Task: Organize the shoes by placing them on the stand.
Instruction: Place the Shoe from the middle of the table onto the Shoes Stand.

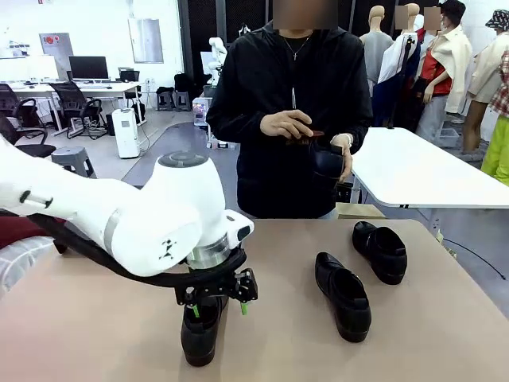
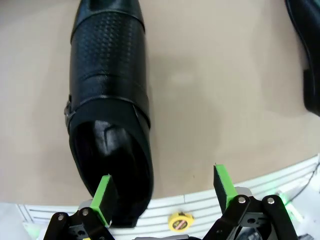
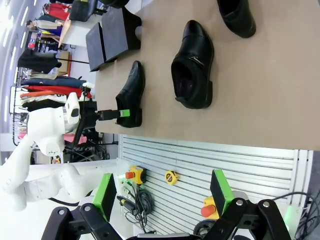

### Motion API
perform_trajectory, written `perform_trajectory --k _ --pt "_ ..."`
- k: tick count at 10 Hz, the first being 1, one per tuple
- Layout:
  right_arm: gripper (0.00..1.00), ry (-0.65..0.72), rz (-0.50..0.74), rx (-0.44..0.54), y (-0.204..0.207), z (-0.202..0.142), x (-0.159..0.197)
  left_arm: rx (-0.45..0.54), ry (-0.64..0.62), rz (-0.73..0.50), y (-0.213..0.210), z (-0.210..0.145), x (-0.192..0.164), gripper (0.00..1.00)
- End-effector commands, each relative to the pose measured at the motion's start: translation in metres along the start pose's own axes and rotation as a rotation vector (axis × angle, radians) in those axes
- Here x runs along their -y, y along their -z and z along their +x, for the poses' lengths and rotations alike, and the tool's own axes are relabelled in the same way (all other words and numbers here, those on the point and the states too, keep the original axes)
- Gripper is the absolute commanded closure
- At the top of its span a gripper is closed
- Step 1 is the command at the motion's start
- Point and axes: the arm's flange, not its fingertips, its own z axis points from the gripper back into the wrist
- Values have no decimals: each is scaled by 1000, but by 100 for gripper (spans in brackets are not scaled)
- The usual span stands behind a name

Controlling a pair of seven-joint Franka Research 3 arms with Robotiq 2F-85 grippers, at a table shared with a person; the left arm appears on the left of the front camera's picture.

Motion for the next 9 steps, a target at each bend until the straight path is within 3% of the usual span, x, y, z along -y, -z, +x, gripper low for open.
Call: perform_trajectory --k 1,4,6,9 --pt "0 -23 34 8 -1 1 -2 38 -31 21 17 8 7 0" --pt "0 -23 34 8 -1 1 -2 19 -44 15 29 9 9 0" --pt "0 -23 34 8 -1 1 -2 27 -37 31 32 8 8 100" --pt "0 -23 34 8 -1 1 -2 35 -34 33 33 7 8 100"
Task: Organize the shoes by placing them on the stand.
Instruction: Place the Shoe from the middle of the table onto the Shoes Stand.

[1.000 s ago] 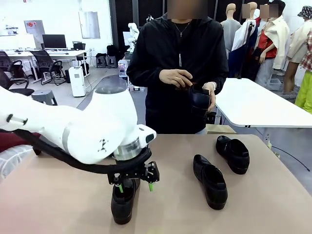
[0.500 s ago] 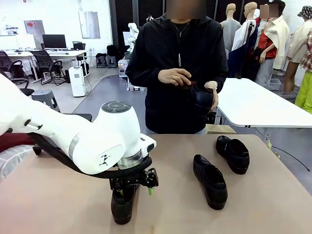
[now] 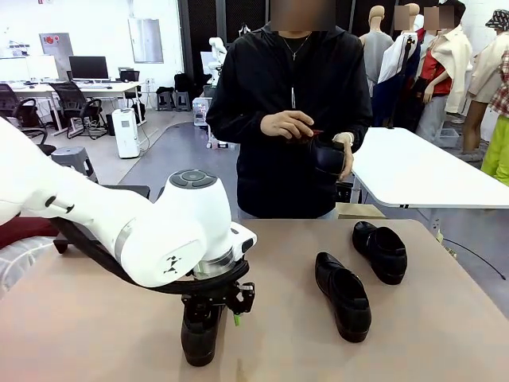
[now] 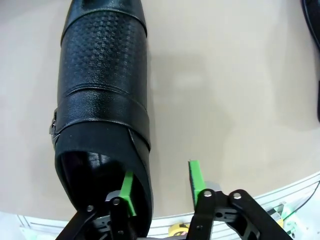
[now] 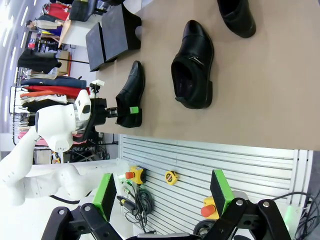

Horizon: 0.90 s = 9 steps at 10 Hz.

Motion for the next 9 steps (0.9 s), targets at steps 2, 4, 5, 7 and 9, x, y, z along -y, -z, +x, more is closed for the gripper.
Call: perform_trajectory --k 2,4,5,7,9 --pt "0 -23 34 8 -1 1 -2 50 -11 17 2 2 7 100" --pt "0 -23 34 8 -1 1 -2 55 -15 14 1 2 7 100" --pt "0 -23 34 8 -1 1 -2 51 -16 12 0 1 6 100" --pt "0 -23 34 8 -1 1 -2 58 -19 13 -3 2 5 100" --pt "0 -23 34 8 -1 1 -2 65 20 -26 -24 -4 0 100"
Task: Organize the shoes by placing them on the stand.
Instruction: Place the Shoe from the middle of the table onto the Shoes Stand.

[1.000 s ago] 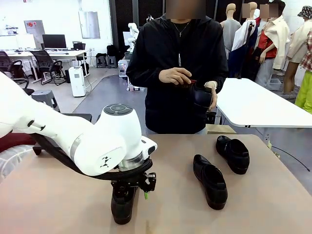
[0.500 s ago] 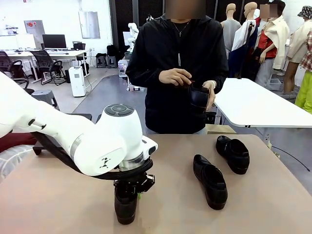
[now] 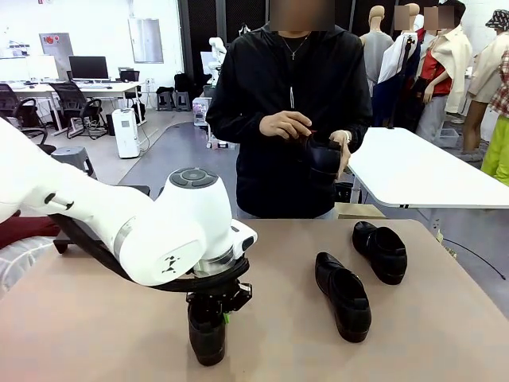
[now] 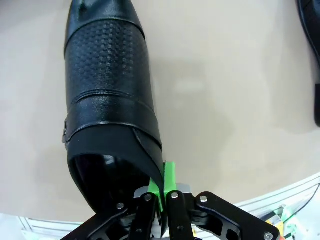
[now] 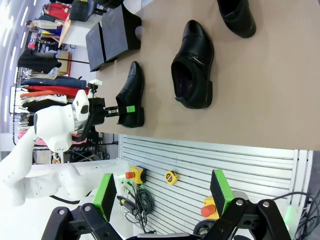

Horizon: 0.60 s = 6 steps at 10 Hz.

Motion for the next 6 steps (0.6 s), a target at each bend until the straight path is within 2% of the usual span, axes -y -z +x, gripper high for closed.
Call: perform_trajectory --k 1,2,3,5,6 --pt "0 -23 34 8 -1 1 -2 49 34 -50 -37 -11 -6 100" --pt "0 -23 34 8 -1 1 -2 90 101 -86 -72 -25 -14 100" --pt "0 -23 34 8 -1 1 -2 142 144 -55 -105 -41 -25 100" --pt "0 -23 34 8 -1 1 -2 215 315 -49 -160 -64 -68 100" --pt "0 -23 34 8 -1 1 -2 246 262 14 -179 -60 -106 100"
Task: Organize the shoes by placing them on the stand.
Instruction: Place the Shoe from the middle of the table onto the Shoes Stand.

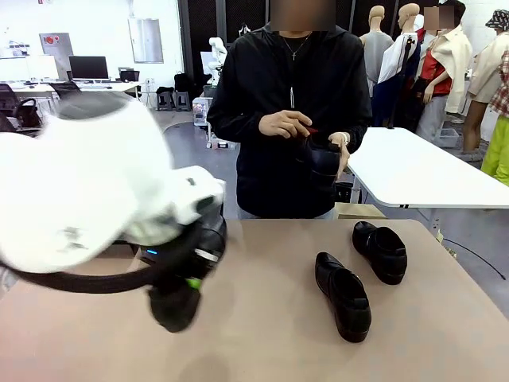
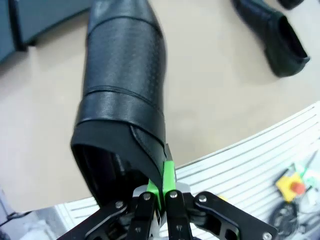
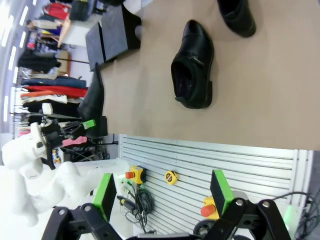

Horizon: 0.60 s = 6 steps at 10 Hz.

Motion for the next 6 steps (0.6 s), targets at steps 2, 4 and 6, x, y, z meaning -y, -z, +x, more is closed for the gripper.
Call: perform_trajectory --k 2,4,6 --pt "0 -24 35 9 -1 1 -2 16 -43 75 -39 -14 -126 100" --pt "0 -24 35 9 -1 1 -2 -82 -280 117 -42 -25 -176 100" --pt "0 -24 35 9 -1 1 -2 -45 -171 104 -57 -7 -164 100"
